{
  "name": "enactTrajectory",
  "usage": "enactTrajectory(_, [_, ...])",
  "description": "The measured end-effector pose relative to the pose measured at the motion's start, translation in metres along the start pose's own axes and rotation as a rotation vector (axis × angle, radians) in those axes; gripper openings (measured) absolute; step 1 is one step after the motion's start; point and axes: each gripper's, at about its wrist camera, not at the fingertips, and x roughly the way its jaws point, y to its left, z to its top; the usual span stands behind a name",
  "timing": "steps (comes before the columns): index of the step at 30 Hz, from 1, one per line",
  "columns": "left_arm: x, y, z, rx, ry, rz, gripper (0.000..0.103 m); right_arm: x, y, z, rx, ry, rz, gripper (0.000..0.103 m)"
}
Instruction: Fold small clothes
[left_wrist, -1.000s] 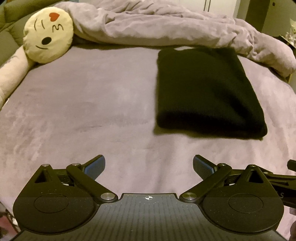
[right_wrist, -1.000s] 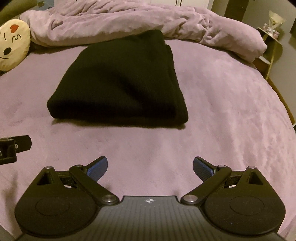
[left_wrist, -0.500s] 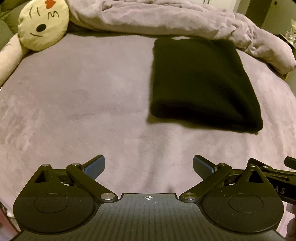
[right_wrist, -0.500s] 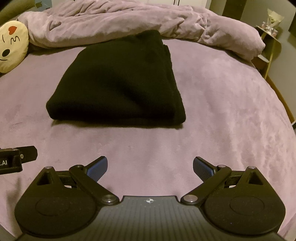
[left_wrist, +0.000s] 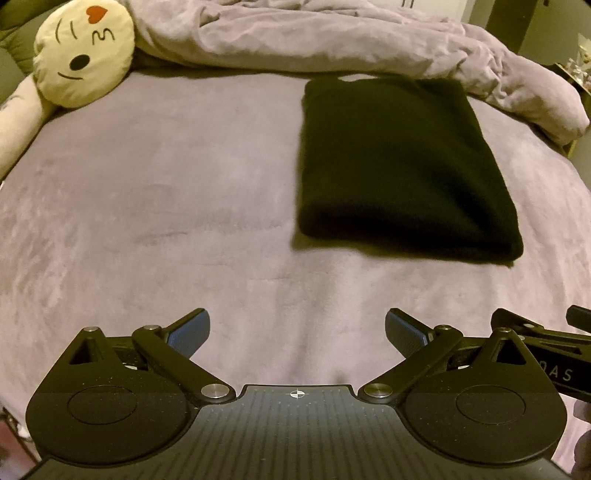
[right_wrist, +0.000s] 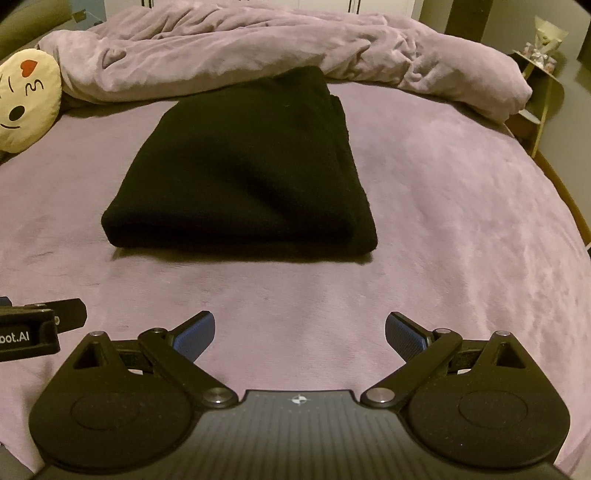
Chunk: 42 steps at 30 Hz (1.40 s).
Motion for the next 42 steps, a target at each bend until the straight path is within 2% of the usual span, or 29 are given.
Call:
enactTrajectory(15, [0.0, -0.004, 0.0, -0.009, 0.0, 0.006, 0.103, -0.002, 0.0, -0.002, 0.005, -0.002, 0.006, 0.099])
enactTrajectory(20, [-0.002, -0.009, 0.0, 0.022, -0.024, 0.041, 0.103, -0.001, -0.002, -0.002, 0.012, 0.003, 0.009, 0.099])
enactTrajectory(30, [-0.002, -0.016, 0.001, 0.074, -0.024, 0.08, 0.103, -0.003, -0.002, -0.005, 0.018, 0.002, 0.014, 0.099])
enactTrajectory(42, [-0.004, -0.014, -0.002, 0.074, -0.026, 0.011, 0.103, -0.006, -0.004, -0.006, 0.029, -0.007, 0.019, 0.099])
